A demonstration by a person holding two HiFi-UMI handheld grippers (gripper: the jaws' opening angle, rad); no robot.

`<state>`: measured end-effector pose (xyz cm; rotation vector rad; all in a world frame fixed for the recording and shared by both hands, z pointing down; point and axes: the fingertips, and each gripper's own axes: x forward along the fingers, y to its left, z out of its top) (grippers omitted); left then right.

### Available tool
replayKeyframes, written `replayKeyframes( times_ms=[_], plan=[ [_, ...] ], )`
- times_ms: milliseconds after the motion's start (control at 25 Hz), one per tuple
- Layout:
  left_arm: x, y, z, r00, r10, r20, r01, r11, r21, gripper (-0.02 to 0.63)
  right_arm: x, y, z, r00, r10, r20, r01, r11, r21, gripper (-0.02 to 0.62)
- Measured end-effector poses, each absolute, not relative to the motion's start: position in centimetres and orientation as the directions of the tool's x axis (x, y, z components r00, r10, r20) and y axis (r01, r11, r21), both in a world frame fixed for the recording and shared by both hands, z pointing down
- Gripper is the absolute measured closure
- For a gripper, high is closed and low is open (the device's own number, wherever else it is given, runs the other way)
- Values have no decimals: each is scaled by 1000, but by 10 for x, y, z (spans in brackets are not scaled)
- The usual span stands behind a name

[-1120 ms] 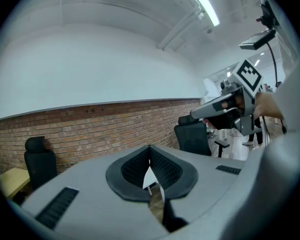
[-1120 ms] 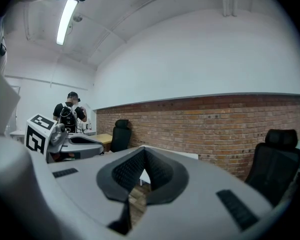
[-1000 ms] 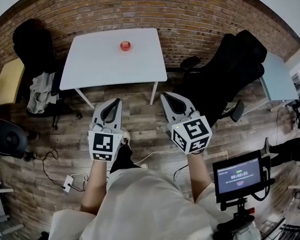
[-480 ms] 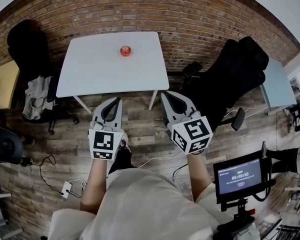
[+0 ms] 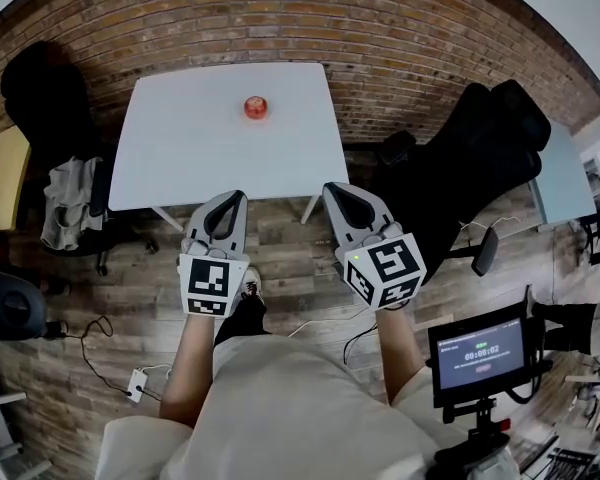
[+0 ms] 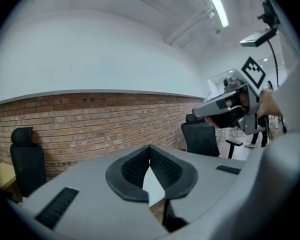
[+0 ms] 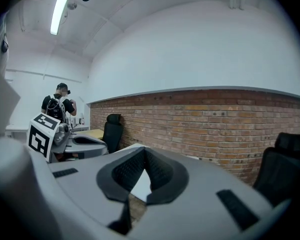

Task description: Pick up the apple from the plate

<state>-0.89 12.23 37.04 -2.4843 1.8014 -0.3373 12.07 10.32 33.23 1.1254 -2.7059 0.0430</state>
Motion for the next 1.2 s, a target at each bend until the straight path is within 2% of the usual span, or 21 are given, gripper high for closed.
replayKeyframes(
  times_ms=[1200],
  plan=[
    [-87,-68,374,397,-900,178,-895,-423,-141,600,31,-82,331,-632,-737,241,-751,658,44,592]
  ],
)
